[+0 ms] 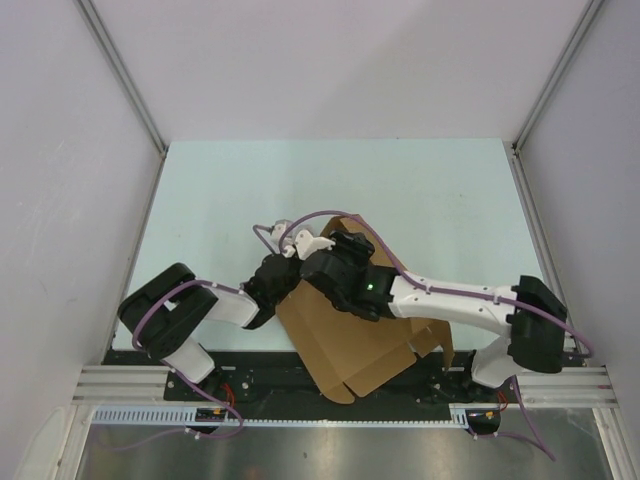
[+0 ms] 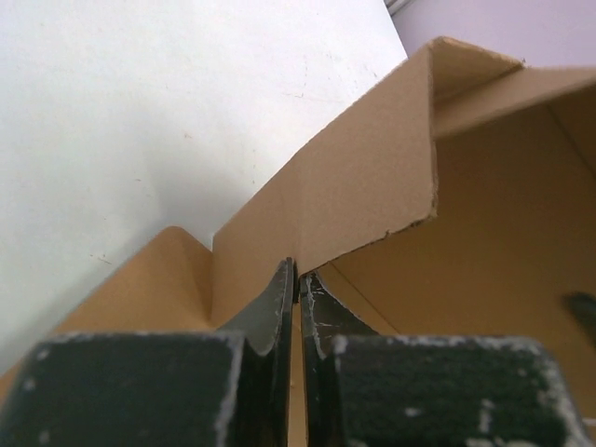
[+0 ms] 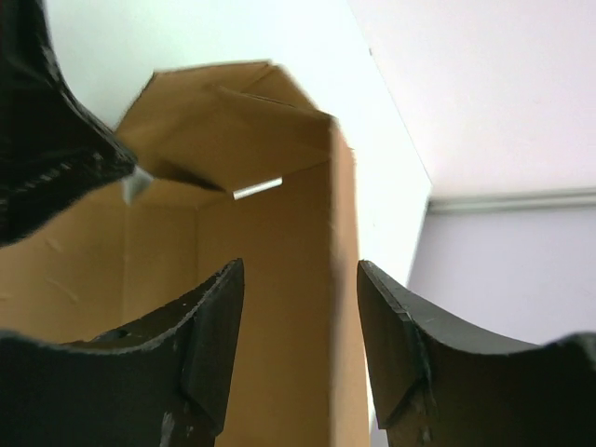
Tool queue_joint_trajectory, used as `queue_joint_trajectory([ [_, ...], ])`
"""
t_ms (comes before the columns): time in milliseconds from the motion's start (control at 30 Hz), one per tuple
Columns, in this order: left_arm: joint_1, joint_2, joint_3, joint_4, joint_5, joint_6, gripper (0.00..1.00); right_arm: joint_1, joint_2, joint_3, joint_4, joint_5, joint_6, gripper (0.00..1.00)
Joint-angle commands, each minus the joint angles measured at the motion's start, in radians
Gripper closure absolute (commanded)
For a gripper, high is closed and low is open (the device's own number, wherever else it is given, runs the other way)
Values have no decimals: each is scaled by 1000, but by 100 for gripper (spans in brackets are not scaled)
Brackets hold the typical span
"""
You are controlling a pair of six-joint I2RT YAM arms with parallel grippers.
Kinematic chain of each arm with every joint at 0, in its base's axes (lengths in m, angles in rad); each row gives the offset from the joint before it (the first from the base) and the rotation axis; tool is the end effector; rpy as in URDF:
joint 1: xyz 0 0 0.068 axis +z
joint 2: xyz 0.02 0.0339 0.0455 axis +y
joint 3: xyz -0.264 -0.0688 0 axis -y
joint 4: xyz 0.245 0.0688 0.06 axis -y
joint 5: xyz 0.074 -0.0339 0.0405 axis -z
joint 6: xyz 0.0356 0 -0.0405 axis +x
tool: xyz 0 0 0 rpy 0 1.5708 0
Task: Fold the paper box
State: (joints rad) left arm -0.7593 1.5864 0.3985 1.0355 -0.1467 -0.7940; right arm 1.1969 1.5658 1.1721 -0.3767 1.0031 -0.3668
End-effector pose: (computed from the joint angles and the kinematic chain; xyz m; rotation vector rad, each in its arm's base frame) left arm 0.2061 -0.1885 0.1560 -0.1470 1.8263 -1.0040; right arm 0.1502 0.3007 0.2741 -1.0587 1.7116 -0.6493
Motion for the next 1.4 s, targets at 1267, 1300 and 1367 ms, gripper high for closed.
queue_joint_trajectory([
  [1267, -5, -212, 117, -405, -287, 182, 95, -51, -110, 43, -60, -284, 123, 66],
  [1300, -6, -207, 105, -399, -292, 173, 95, -53, -99, 41, -59, -290, 124, 68],
  [1367, -6, -197, 86, -364, -303, 158, 96, -49, -93, 35, -57, -297, 121, 68],
])
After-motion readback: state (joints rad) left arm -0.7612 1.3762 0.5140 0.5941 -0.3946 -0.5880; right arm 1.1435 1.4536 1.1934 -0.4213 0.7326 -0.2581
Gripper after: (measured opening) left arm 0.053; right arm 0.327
